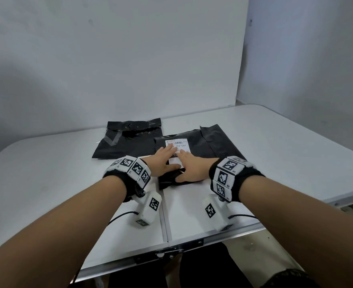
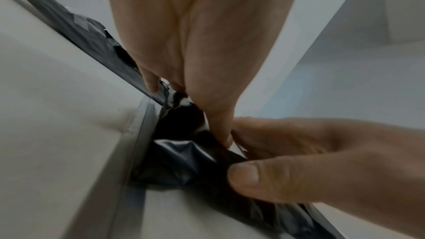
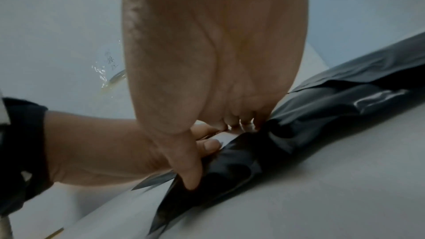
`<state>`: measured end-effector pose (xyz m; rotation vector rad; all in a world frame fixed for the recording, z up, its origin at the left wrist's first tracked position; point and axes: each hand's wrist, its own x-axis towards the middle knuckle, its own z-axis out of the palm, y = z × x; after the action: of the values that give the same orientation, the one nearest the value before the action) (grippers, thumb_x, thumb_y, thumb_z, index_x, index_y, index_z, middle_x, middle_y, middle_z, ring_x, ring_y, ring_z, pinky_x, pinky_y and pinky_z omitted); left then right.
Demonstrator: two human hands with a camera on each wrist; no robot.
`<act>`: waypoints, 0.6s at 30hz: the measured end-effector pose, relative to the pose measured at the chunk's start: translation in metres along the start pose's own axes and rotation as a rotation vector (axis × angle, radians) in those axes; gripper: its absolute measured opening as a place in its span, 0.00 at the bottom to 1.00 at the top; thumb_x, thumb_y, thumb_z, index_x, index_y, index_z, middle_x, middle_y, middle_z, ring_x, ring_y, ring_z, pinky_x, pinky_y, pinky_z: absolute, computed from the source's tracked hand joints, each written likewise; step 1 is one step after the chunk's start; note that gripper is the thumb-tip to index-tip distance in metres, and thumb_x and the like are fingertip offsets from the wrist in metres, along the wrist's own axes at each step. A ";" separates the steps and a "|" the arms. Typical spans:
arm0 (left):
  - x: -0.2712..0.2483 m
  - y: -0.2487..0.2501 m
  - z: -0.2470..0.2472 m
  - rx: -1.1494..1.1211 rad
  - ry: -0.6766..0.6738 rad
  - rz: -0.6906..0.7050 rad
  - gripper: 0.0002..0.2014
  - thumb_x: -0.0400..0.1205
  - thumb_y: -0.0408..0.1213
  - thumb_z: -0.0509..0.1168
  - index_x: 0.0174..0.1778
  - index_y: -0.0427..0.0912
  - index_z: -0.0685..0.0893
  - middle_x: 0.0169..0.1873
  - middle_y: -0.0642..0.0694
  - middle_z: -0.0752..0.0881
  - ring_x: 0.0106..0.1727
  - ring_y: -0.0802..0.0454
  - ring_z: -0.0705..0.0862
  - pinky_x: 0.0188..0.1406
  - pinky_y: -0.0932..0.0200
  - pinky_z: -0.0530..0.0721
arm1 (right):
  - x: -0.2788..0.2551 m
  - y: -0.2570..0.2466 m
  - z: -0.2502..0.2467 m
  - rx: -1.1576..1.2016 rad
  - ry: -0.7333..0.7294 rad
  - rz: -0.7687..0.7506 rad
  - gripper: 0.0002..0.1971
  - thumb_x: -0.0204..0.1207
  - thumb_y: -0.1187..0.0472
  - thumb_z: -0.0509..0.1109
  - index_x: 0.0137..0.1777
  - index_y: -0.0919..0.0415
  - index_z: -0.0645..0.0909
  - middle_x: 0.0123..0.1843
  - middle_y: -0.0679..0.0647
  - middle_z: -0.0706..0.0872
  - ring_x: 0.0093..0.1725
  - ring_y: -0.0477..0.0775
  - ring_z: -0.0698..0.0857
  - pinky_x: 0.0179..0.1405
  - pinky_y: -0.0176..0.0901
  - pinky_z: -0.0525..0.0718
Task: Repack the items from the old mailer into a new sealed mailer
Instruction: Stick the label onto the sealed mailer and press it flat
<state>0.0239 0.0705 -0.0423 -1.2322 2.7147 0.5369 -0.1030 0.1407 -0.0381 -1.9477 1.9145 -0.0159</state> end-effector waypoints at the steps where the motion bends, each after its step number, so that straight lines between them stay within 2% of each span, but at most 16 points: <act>1: 0.000 -0.001 0.000 -0.008 0.007 0.001 0.35 0.87 0.46 0.54 0.84 0.39 0.43 0.85 0.43 0.41 0.85 0.47 0.40 0.79 0.61 0.40 | 0.002 -0.001 0.001 -0.039 -0.019 0.024 0.47 0.75 0.48 0.69 0.84 0.64 0.44 0.85 0.60 0.50 0.85 0.59 0.50 0.82 0.54 0.58; 3: 0.000 0.000 0.000 -0.011 0.013 0.001 0.36 0.87 0.45 0.55 0.84 0.37 0.43 0.85 0.42 0.41 0.85 0.46 0.40 0.79 0.61 0.41 | 0.004 -0.002 -0.001 -0.082 -0.041 0.049 0.48 0.74 0.45 0.69 0.84 0.64 0.44 0.86 0.60 0.46 0.85 0.59 0.49 0.82 0.57 0.58; 5: 0.002 -0.004 0.003 -0.032 0.029 -0.012 0.38 0.86 0.47 0.56 0.84 0.37 0.42 0.84 0.42 0.40 0.85 0.48 0.41 0.82 0.57 0.43 | 0.003 -0.004 -0.005 -0.092 -0.060 0.055 0.46 0.75 0.44 0.68 0.83 0.65 0.48 0.85 0.61 0.49 0.84 0.60 0.54 0.81 0.55 0.60; 7: 0.004 -0.009 0.007 -0.047 0.050 -0.017 0.40 0.85 0.49 0.58 0.84 0.38 0.42 0.84 0.43 0.40 0.86 0.49 0.41 0.84 0.56 0.46 | 0.003 -0.002 -0.009 -0.047 -0.049 0.077 0.43 0.75 0.45 0.68 0.81 0.66 0.53 0.82 0.60 0.58 0.79 0.60 0.66 0.76 0.53 0.68; 9: 0.007 -0.012 0.008 -0.059 0.059 -0.015 0.41 0.84 0.50 0.60 0.84 0.38 0.43 0.85 0.43 0.42 0.86 0.49 0.43 0.84 0.55 0.47 | 0.002 0.005 -0.014 0.003 -0.032 0.110 0.37 0.74 0.46 0.69 0.77 0.64 0.61 0.74 0.58 0.72 0.70 0.60 0.77 0.70 0.51 0.76; 11: 0.011 -0.015 0.005 -0.083 0.070 -0.021 0.41 0.81 0.53 0.63 0.84 0.39 0.50 0.84 0.46 0.52 0.85 0.48 0.53 0.83 0.50 0.56 | 0.000 0.014 -0.017 0.004 -0.025 0.127 0.30 0.77 0.45 0.65 0.75 0.61 0.68 0.69 0.56 0.79 0.68 0.59 0.79 0.70 0.49 0.76; 13: 0.013 -0.017 -0.003 -0.093 0.078 -0.040 0.41 0.77 0.59 0.64 0.81 0.43 0.58 0.78 0.50 0.62 0.79 0.50 0.66 0.78 0.46 0.67 | -0.001 0.022 -0.022 0.030 0.039 0.135 0.30 0.81 0.42 0.60 0.75 0.62 0.69 0.70 0.57 0.79 0.71 0.59 0.78 0.69 0.47 0.74; 14: 0.013 -0.017 -0.007 -0.097 0.081 -0.043 0.41 0.76 0.62 0.63 0.81 0.45 0.58 0.78 0.52 0.62 0.79 0.51 0.67 0.77 0.45 0.68 | 0.000 0.025 -0.024 0.059 0.086 0.145 0.29 0.82 0.43 0.57 0.76 0.64 0.68 0.72 0.59 0.77 0.72 0.60 0.76 0.69 0.47 0.72; 16: 0.018 -0.018 -0.014 -0.118 0.073 -0.027 0.44 0.76 0.66 0.59 0.83 0.46 0.54 0.83 0.52 0.55 0.83 0.50 0.58 0.81 0.45 0.62 | 0.009 0.025 -0.029 0.117 0.180 0.119 0.25 0.85 0.49 0.54 0.75 0.66 0.67 0.74 0.61 0.74 0.71 0.60 0.75 0.66 0.45 0.71; 18: 0.024 -0.015 -0.018 -0.103 0.050 -0.016 0.43 0.79 0.63 0.57 0.84 0.45 0.48 0.84 0.49 0.48 0.85 0.48 0.49 0.83 0.42 0.55 | 0.022 0.020 -0.035 0.192 0.213 0.074 0.20 0.85 0.58 0.55 0.74 0.66 0.67 0.72 0.62 0.76 0.68 0.59 0.78 0.59 0.43 0.74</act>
<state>0.0198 0.0380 -0.0352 -1.3078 2.7472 0.6609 -0.1313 0.1104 -0.0182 -1.8071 2.0325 -0.3862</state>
